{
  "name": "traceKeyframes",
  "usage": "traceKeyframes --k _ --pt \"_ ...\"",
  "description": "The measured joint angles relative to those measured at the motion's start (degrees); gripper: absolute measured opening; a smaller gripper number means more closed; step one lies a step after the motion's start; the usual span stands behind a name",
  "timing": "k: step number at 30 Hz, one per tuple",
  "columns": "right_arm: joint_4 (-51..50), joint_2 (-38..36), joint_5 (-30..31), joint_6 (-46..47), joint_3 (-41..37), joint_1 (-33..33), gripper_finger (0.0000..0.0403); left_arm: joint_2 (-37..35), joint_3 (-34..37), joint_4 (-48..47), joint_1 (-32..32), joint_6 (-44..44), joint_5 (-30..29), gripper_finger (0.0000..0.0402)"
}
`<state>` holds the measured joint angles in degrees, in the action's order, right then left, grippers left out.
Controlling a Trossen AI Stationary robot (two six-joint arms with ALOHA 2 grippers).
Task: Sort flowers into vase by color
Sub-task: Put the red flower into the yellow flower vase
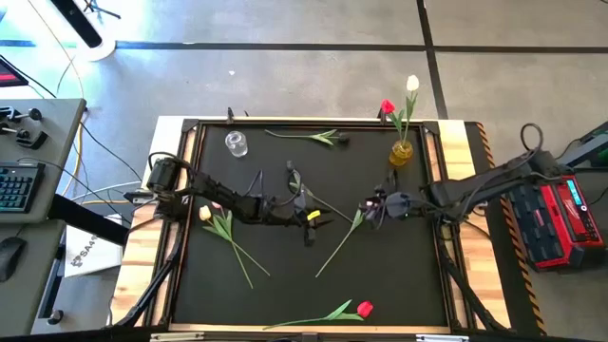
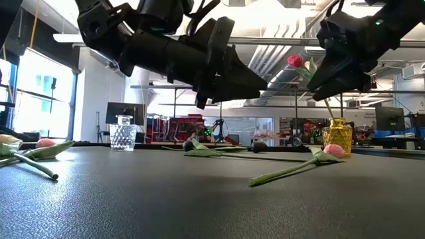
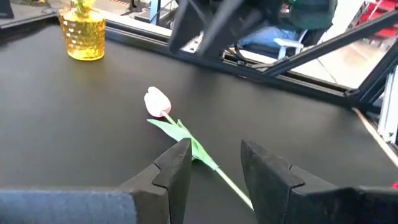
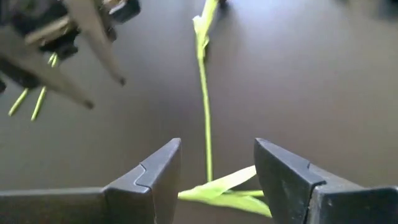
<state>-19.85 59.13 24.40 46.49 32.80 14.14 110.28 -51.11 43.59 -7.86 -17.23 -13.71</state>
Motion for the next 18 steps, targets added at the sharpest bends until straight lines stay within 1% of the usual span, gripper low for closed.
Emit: traceKeyframes --k 4,7,9,13,15,18 --pt "4.51 4.3 0.54 0.05 0.0 3.5 0.0188 0.0 0.0 -0.02 -1.23 -3.81 -2.19 0.0129" --pt "10.24 8.39 2.3 -0.33 0.0 5.43 0.0188 0.0 0.0 -0.03 -2.12 -5.23 -3.37 0.0129" --pt "15.0 11.34 2.35 -1.36 0.0 6.16 0.0188 0.0 -0.08 -0.05 -2.86 -5.13 -3.39 0.0129" --pt "24.59 16.35 -0.35 -4.36 0.0 7.39 0.0188 0.0 -1.53 -1.93 -4.7 -2.83 -3.5 0.0129" --pt "27.94 18.12 -2.4 -5.42 0.01 8.04 0.0188 0.02 -3.25 -4.78 -5.46 -2.61 -3.42 0.0129" --pt "30.47 19.6 -3.48 -6.01 0.02 8.96 0.0188 0.02 -7.44 -11.01 -6.43 -1.49 -3.4 0.0129"
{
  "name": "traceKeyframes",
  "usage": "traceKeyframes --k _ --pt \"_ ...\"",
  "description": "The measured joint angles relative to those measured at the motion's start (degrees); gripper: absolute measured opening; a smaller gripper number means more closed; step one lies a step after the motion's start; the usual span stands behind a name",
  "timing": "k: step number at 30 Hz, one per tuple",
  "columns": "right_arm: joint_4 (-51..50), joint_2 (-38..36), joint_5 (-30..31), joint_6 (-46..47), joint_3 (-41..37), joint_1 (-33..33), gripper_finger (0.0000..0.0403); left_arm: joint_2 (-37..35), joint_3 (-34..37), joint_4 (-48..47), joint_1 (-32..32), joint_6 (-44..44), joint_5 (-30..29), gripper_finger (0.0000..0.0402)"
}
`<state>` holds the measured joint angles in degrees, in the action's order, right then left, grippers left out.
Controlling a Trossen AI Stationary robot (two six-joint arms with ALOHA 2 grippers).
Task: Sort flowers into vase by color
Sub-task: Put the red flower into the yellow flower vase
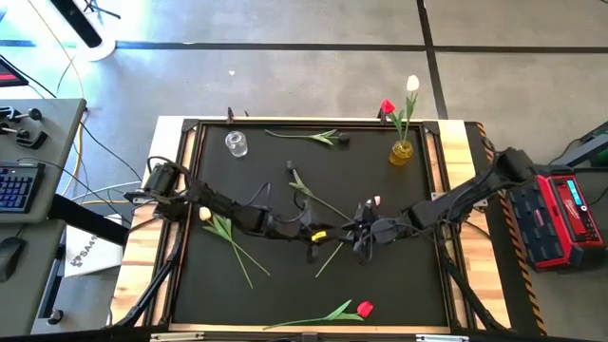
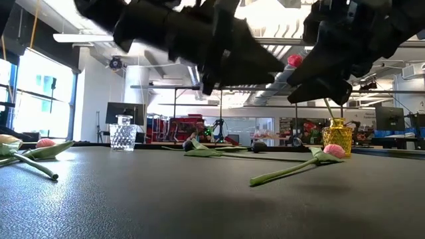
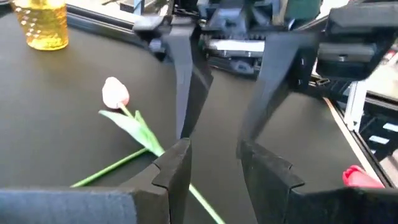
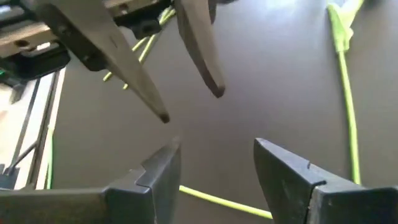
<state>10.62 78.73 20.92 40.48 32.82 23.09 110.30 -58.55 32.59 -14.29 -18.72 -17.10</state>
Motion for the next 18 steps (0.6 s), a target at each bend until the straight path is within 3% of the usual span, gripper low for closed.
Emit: traceKeyframes --k 6,11,15,18 --pt "0.0 1.11 1.78 -2.2 0.0 0.77 0.0188 0.0 -8.19 -16.66 -2.96 2.75 -0.17 0.0129" --pt "-0.52 2.55 2.63 -1.87 0.0 0.65 0.0188 0.0 -10.27 -17.63 -5.57 4.48 -3.82 0.0129" --pt "-0.18 2.92 2.87 -1.97 0.0 1.2 0.0188 0.0 -10.29 -17.81 -6.38 3.94 -10.46 0.0129" --pt "-0.17 2.92 4.36 -2.7 0.0 1.82 0.0188 0.0 -10.29 -17.9 -6.44 3.53 -11.47 0.0129"
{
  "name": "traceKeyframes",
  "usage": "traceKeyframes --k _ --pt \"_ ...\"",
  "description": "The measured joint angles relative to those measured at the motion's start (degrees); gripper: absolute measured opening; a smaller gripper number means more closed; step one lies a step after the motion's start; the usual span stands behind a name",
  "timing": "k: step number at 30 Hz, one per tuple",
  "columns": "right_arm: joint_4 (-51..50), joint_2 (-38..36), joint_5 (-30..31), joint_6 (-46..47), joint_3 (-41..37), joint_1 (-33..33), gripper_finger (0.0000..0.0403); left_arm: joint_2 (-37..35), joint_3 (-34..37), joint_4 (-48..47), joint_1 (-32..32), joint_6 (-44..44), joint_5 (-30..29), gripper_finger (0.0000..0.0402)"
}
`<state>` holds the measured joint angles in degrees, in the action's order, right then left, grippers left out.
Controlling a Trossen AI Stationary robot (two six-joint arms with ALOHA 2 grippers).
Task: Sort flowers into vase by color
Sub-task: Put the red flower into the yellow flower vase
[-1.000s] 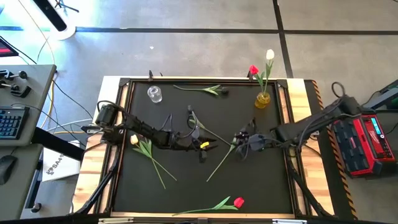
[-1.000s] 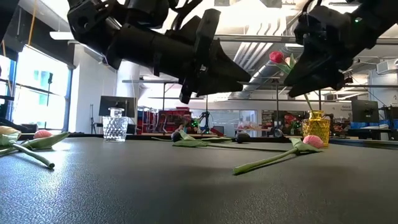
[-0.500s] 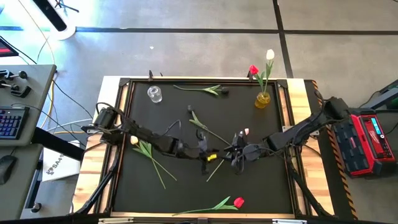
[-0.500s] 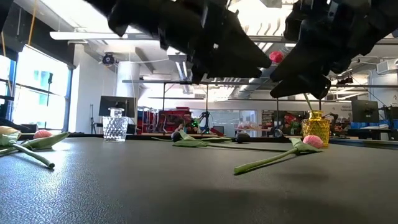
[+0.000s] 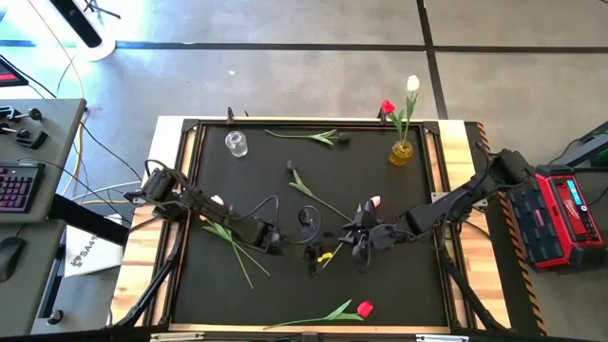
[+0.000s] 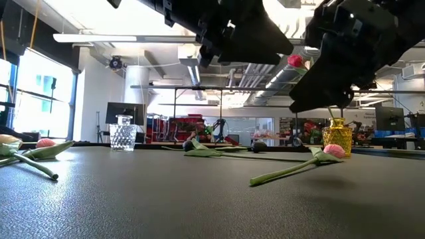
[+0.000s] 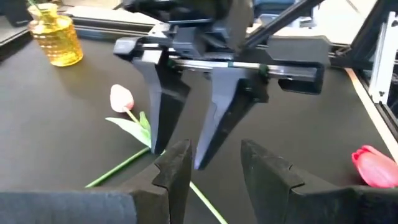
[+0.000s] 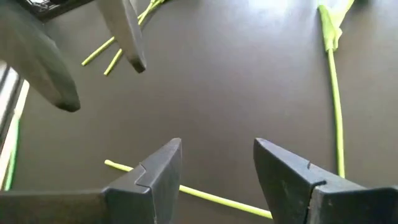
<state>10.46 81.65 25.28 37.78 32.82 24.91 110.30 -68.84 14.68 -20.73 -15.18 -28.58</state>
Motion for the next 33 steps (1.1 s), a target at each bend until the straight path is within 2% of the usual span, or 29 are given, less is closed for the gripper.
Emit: traceKeyframes --k 11,17,20,26,33 --pt "-1.48 0.0 4.87 -2.25 0.0 0.65 0.0188 0.99 -0.02 1.25 -1.8 -4.02 -0.39 0.0129" --pt "-4.6 0.0 6.98 1.92 0.02 0.63 0.0188 7.97 -0.26 10.46 -5.21 -2.12 -1.11 0.0129" --pt "-5.29 0.0 6.33 2.75 0.02 0.65 0.0188 11.06 -2.31 10.39 -6.36 -1.85 -0.84 0.0129" --pt "-5.13 0.0 6.9 2.89 0.04 0.63 0.0188 16.83 -9.7 8.66 -6.56 0.35 6.65 0.0129" --pt "-6.75 0.0 7.71 2.85 0.07 0.45 0.0188 21.08 -19.12 -3.9 -5.86 0.9 16.34 0.0129"
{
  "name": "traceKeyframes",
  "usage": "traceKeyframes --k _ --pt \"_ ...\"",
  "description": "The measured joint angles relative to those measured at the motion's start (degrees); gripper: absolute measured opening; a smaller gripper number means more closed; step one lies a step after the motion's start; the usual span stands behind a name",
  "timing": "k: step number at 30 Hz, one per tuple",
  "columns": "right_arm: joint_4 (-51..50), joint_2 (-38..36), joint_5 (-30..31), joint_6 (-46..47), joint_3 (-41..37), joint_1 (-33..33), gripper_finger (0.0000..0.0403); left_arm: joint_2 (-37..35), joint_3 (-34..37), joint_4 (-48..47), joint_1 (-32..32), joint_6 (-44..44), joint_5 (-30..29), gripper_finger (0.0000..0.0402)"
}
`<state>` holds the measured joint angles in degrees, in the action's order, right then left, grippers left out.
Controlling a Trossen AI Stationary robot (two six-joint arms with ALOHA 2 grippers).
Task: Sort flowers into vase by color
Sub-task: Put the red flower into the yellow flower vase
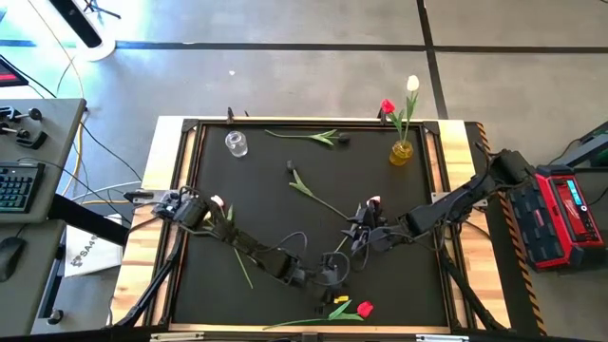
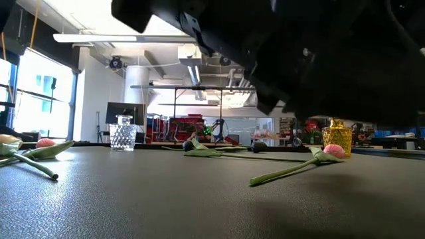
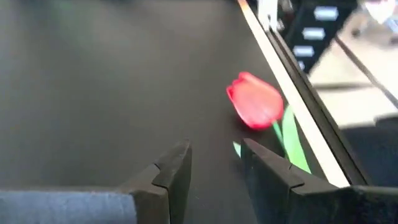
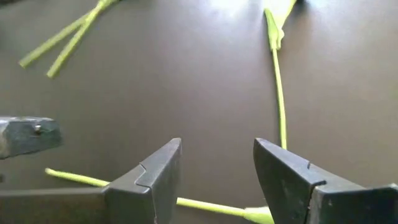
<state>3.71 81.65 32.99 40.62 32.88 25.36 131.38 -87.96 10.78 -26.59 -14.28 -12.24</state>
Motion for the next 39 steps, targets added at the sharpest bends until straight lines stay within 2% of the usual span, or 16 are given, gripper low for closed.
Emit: traceKeyframes --k 3,10,21,30,39 --pt "-1.97 -0.4 -0.89 1.39 0.0 -0.62 0.0188 0.38 -2.67 -5.14 0.0 0.23 2.13 0.0129" --pt "-3.13 -0.7 -6.25 5.93 0.02 -1.51 0.0188 0.25 -5.56 -6.37 -2.18 -0.02 4.86 0.0129" --pt "-3.07 -0.72 -5.37 10.99 0.02 0.17 0.0188 0.25 -5.6 -6.72 -6.28 -1.57 -0.38 0.0129" --pt "-3.07 -0.72 -3.5 11.97 0.02 2.06 0.0188 1.13 -5.6 -7.64 -6.05 -3.54 -0.34 0.0129" --pt "-3.07 -0.72 -3.01 11.93 0.02 2.01 0.0188 1.19 -5.55 -8.02 -3.64 -9.88 3.22 0.0129"
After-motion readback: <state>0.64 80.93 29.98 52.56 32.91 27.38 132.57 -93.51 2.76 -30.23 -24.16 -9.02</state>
